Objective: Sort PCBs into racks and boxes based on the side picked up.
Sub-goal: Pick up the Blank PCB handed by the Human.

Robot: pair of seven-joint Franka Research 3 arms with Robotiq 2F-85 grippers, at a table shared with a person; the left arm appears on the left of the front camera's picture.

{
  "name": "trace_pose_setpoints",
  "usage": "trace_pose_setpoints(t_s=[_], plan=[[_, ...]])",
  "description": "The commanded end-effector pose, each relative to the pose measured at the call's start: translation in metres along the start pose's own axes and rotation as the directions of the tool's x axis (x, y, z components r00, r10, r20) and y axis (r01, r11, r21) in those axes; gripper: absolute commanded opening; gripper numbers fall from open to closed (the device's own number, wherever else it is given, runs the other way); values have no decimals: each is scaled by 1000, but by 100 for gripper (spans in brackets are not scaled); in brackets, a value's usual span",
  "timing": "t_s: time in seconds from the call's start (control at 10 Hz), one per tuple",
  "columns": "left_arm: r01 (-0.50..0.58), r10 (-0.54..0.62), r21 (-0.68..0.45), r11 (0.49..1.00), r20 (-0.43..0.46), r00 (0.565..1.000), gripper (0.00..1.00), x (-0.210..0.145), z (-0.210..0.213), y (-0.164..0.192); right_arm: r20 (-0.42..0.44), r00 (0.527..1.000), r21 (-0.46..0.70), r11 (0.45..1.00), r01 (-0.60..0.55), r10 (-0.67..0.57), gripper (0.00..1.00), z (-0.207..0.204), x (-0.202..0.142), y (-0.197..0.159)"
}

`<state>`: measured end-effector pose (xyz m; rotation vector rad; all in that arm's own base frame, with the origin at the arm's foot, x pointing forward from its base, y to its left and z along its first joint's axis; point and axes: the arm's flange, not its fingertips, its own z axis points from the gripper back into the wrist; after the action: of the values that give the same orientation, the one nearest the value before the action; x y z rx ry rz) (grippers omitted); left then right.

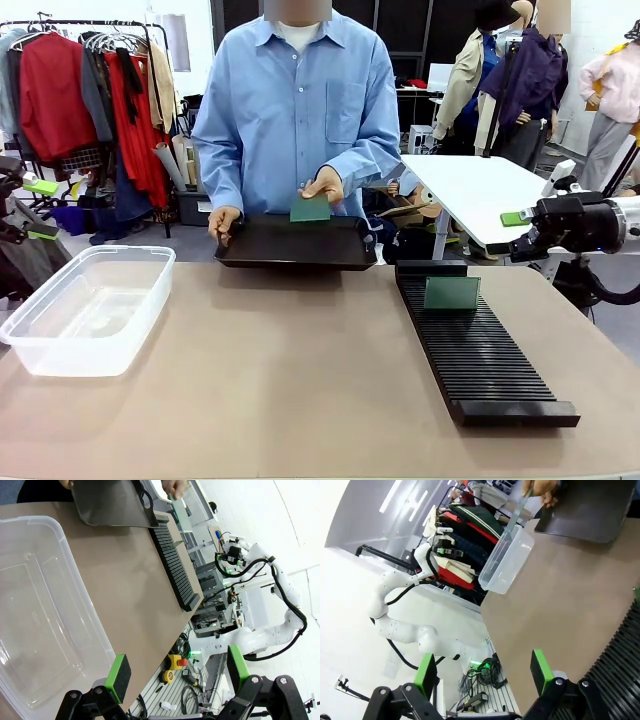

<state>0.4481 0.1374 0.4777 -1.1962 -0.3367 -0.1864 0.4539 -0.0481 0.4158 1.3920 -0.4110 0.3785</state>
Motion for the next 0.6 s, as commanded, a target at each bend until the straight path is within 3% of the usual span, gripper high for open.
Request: trace_pose_setpoints(t_s=[0.0,0.5], plan=[[3,-3,2,1000,-6,1000,100,-1,0,-1,-1,1000,-15,1000,-10,10,100,4,2,-3],[3,-3,2,1000,-6,1000,100,-1,0,-1,-1,1000,-15,1000,-10,10,100,4,2,-3]])
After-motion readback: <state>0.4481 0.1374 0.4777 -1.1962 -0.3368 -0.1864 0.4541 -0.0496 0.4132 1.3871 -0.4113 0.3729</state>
